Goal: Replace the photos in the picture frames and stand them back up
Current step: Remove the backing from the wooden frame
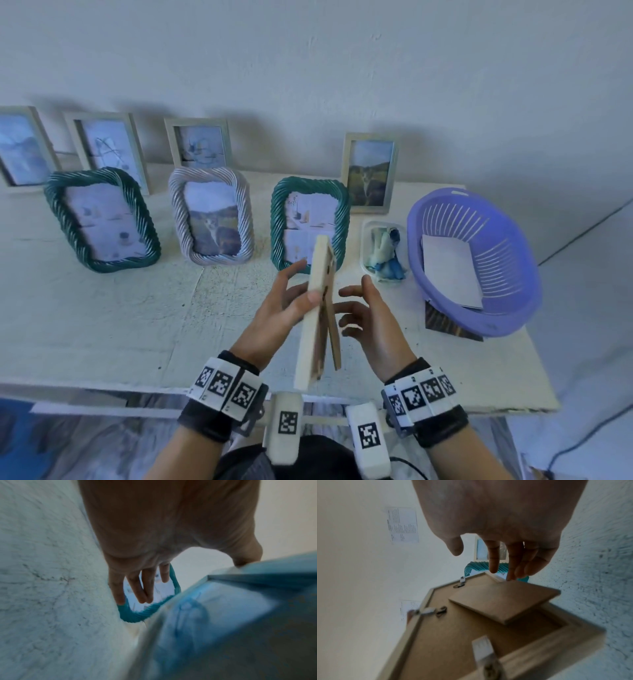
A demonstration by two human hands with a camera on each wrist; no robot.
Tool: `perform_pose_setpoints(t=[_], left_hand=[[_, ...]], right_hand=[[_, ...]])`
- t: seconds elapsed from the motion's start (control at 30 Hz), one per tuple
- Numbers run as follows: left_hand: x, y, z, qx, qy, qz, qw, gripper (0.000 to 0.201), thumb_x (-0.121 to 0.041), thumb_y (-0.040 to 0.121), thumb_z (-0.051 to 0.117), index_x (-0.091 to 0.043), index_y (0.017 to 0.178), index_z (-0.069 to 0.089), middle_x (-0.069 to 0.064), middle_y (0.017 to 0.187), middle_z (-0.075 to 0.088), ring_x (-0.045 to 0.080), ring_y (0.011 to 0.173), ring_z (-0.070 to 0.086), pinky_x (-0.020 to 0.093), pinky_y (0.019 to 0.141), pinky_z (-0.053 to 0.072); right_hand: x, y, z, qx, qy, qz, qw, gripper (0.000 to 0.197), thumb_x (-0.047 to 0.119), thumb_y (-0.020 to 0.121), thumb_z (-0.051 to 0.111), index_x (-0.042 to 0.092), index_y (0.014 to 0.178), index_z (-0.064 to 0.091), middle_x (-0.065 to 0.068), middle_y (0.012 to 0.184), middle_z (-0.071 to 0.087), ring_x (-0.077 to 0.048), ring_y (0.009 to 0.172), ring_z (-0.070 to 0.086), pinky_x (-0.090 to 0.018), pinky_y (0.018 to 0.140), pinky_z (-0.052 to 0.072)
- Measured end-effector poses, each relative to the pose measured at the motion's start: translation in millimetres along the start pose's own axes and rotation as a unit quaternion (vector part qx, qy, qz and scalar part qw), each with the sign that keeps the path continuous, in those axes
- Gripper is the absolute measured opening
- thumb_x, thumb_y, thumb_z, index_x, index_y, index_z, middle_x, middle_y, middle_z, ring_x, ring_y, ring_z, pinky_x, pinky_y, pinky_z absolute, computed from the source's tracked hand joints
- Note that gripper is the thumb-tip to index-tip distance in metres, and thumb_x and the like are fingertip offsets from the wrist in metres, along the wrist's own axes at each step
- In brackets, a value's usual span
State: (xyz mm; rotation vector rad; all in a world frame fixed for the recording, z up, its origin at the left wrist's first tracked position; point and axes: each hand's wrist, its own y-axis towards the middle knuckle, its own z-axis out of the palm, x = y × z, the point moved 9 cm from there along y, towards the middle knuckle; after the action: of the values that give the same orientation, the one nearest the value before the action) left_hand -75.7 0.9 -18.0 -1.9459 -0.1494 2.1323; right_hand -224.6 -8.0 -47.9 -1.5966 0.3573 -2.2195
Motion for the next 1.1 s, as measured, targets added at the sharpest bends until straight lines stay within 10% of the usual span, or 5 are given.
perform_pose_setpoints(t=[0.33,0.5,0.83,1.1], left_hand=[[46,-5,-61,-0.143,0.085,0.016,0.986,0.007,-0.01,0.093,0.063,-0.015,0.098,0.065,0.003,0.074,0.065,0.019,0.07,0.063,0.032,0.058,0.056],[58,-5,-61,-0.153,0.225,0.041,0.961,0.007,-0.02,0.087,0.072,-0.022,0.093,0.068,-0.005,0.081,0.07,0.004,0.073,0.064,0.013,0.063,0.05],[59,-3,-55,-0.143,0.307,0.071,0.938,0.039,-0.027,0.083,0.075,-0.026,0.119,0.058,-0.009,0.084,0.063,0.006,0.076,0.062,0.006,0.065,0.044],[58,2,-56,-0.162,0.333,0.076,0.926,0.033,-0.033,0.085,0.073,-0.022,0.113,0.06,-0.008,0.075,0.062,0.006,0.068,0.06,0.013,0.063,0.046]], right_hand=[[1,-10,-36,-0.089,-0.243,-0.127,0.957,0.011,0.023,0.096,0.055,0.019,0.095,0.066,0.0,0.093,0.068,-0.02,0.093,0.066,-0.04,0.082,0.055],[-2,-10,-30,-0.085,-0.405,-0.191,0.89,0.015,0.01,0.094,0.054,0.019,0.101,0.064,0.005,0.097,0.067,-0.002,0.09,0.062,-0.008,0.072,0.044],[-11,-11,-14,-0.033,-0.577,-0.228,0.784,0.026,0.007,0.089,0.058,0.011,0.113,0.067,-0.005,0.1,0.054,-0.013,0.082,0.056,-0.014,0.075,0.043],[-11,-8,-7,-0.005,-0.6,-0.199,0.774,0.009,0.02,0.089,0.059,0.018,0.095,0.065,0.0,0.091,0.045,-0.013,0.071,0.052,-0.008,0.061,0.037]])
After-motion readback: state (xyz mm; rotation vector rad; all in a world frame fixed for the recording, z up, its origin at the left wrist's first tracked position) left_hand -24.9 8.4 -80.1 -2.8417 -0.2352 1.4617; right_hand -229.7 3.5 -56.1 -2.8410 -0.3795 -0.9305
